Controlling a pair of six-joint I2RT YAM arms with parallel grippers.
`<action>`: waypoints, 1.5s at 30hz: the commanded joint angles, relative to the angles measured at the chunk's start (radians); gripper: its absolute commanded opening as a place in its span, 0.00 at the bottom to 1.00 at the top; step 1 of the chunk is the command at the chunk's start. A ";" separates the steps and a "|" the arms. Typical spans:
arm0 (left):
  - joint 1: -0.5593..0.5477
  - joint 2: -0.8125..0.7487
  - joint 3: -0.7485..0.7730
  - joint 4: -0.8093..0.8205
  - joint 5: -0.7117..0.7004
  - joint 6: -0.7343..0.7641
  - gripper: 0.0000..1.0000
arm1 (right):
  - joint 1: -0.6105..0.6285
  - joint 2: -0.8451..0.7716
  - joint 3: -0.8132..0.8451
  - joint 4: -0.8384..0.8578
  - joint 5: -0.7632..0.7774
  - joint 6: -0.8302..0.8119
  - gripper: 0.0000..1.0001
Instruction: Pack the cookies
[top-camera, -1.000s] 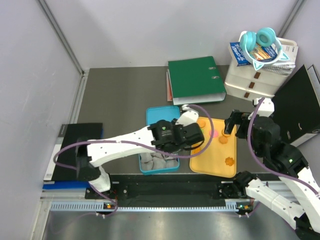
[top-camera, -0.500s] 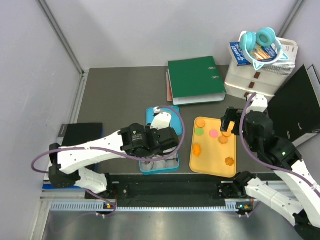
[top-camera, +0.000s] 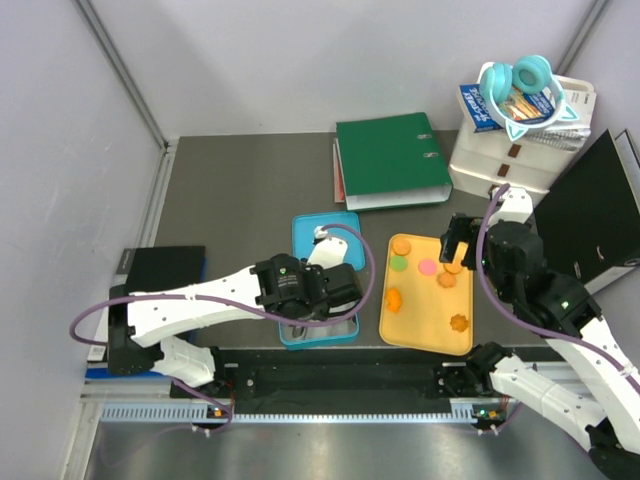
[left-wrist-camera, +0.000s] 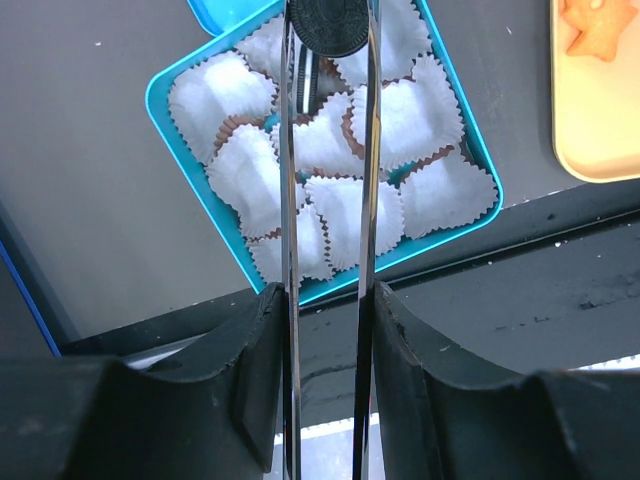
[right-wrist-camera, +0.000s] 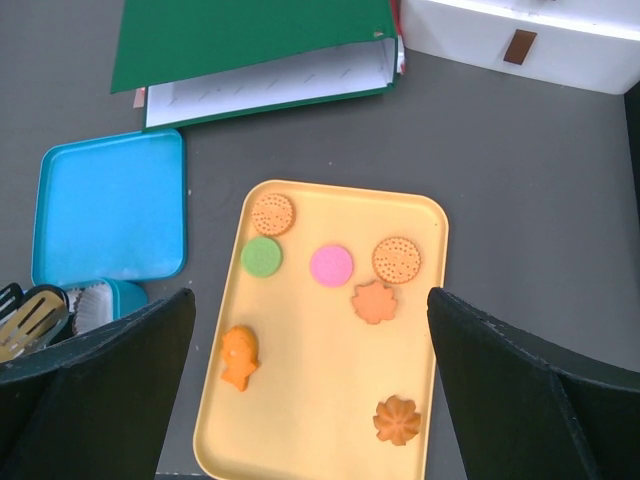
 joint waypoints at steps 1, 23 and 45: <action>0.000 0.019 -0.002 0.067 0.001 0.014 0.38 | 0.008 0.005 0.046 0.043 -0.006 -0.007 0.99; 0.000 0.054 0.013 0.057 -0.047 0.001 0.50 | 0.008 -0.002 0.026 0.052 0.001 -0.008 0.99; 0.000 0.201 0.281 0.274 -0.056 0.263 0.50 | 0.007 -0.024 0.041 0.040 0.013 -0.008 0.99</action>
